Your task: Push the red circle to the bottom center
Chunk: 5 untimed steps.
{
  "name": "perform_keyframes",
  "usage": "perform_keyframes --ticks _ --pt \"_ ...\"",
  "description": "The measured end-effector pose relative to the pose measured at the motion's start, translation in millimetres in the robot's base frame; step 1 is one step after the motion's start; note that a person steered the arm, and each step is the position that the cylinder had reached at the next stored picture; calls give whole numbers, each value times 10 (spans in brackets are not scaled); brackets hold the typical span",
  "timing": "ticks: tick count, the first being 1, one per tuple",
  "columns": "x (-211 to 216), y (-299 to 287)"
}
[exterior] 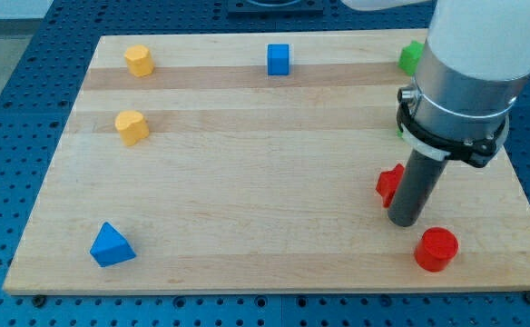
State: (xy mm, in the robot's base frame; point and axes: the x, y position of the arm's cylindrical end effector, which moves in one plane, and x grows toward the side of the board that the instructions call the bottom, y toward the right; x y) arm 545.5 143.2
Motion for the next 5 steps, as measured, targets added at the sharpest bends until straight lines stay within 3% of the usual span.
perform_keyframes --ticks 2,3,5 --pt "-3 130" --pt "8 526" --pt "487 509"
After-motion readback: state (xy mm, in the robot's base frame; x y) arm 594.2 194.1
